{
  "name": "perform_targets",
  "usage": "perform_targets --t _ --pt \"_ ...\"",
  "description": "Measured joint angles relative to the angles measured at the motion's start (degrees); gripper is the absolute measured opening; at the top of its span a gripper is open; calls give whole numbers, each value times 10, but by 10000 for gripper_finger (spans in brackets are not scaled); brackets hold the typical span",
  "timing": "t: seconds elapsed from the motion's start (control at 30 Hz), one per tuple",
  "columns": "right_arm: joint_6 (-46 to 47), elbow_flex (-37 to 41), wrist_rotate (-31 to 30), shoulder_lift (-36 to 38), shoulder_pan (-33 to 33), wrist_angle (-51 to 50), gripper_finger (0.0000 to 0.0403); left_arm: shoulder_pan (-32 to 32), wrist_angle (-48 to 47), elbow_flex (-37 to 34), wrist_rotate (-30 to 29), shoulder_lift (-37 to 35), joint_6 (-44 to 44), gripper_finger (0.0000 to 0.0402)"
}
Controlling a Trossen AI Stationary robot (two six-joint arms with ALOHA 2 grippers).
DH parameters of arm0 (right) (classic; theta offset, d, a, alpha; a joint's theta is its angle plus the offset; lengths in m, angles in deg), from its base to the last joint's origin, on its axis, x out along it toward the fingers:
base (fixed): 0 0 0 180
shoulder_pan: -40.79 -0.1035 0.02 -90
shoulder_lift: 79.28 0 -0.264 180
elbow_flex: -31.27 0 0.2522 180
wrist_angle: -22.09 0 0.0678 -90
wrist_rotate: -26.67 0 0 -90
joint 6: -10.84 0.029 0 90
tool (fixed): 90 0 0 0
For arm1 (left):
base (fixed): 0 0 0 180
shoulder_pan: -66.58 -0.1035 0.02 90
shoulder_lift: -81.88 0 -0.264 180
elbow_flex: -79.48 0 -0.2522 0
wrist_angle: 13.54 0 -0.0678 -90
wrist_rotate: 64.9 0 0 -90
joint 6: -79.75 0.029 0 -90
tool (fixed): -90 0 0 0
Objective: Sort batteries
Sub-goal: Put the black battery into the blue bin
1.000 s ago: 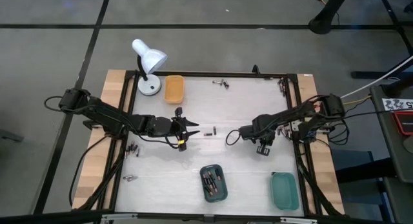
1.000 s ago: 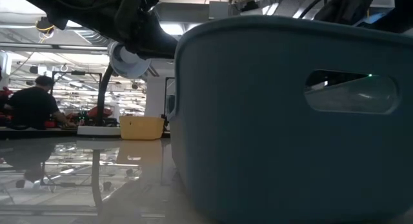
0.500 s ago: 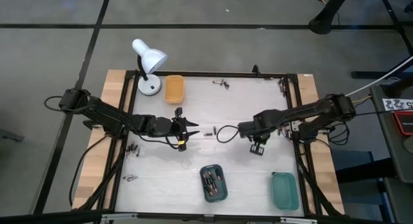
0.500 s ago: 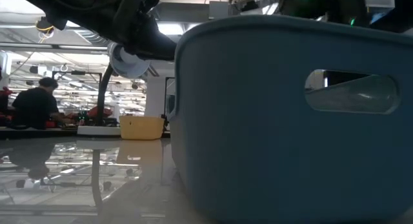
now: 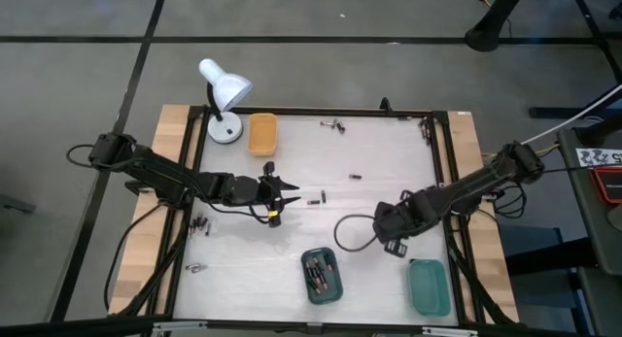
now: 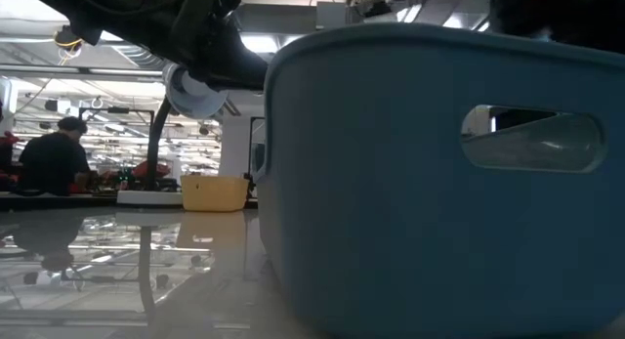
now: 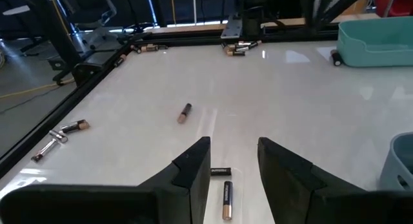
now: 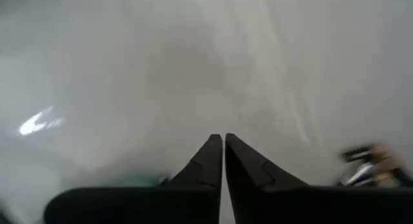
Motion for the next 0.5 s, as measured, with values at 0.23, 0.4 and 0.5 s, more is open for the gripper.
perform_targets --t 0.23,0.4,0.5 --pt "-1 0 19 0 -24 5 109 0 0 0 0 0 4 119" --pt "44 0 53 0 -24 2 173 0 0 0 0 0 3 119" --pt "85 0 63 0 -32 -29 193 0 -1 0 0 0 4 119"
